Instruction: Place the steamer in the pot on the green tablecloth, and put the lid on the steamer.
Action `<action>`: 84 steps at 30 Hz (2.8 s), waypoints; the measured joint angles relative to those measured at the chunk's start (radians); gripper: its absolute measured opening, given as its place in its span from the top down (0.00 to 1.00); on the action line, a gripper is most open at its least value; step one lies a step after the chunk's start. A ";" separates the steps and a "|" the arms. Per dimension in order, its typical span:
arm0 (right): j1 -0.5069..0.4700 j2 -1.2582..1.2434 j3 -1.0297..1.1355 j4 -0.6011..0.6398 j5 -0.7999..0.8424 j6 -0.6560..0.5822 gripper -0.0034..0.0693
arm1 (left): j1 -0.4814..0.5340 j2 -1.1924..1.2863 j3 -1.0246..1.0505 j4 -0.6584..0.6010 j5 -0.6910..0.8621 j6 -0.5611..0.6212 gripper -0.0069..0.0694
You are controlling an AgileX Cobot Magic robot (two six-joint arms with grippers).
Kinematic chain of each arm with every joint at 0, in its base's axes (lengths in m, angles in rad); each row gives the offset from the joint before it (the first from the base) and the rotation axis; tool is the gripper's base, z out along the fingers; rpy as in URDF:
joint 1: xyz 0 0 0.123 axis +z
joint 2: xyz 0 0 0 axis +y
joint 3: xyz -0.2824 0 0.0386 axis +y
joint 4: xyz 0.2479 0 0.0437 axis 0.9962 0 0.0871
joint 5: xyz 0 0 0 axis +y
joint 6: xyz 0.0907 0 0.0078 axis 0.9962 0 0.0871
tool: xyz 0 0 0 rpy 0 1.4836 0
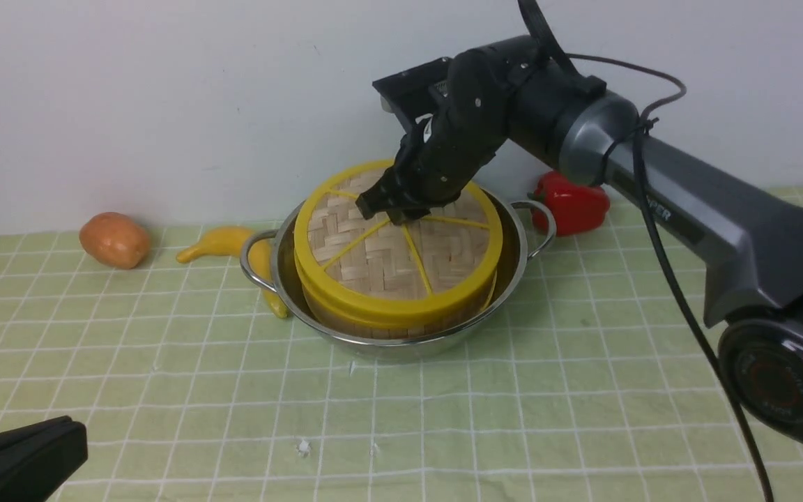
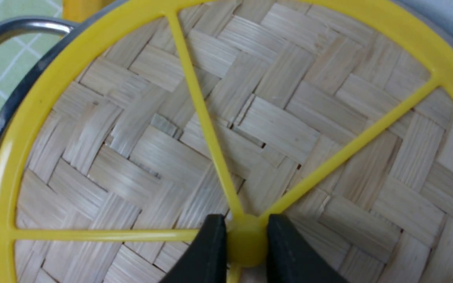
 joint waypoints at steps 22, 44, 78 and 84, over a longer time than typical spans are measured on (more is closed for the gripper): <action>0.021 0.001 0.000 -0.036 -0.014 -0.028 0.76 | 0.000 0.000 0.000 0.001 0.001 0.000 0.94; 0.028 0.033 -0.051 -0.049 0.010 -0.028 0.76 | 0.000 0.000 0.000 0.001 0.001 0.000 0.94; 0.029 -0.544 0.052 -0.140 0.139 -0.020 0.23 | 0.000 0.000 0.000 0.003 -0.250 0.001 0.91; 0.029 -0.885 0.332 -0.183 0.139 0.024 0.56 | 0.000 0.000 0.000 0.016 -0.290 0.001 0.89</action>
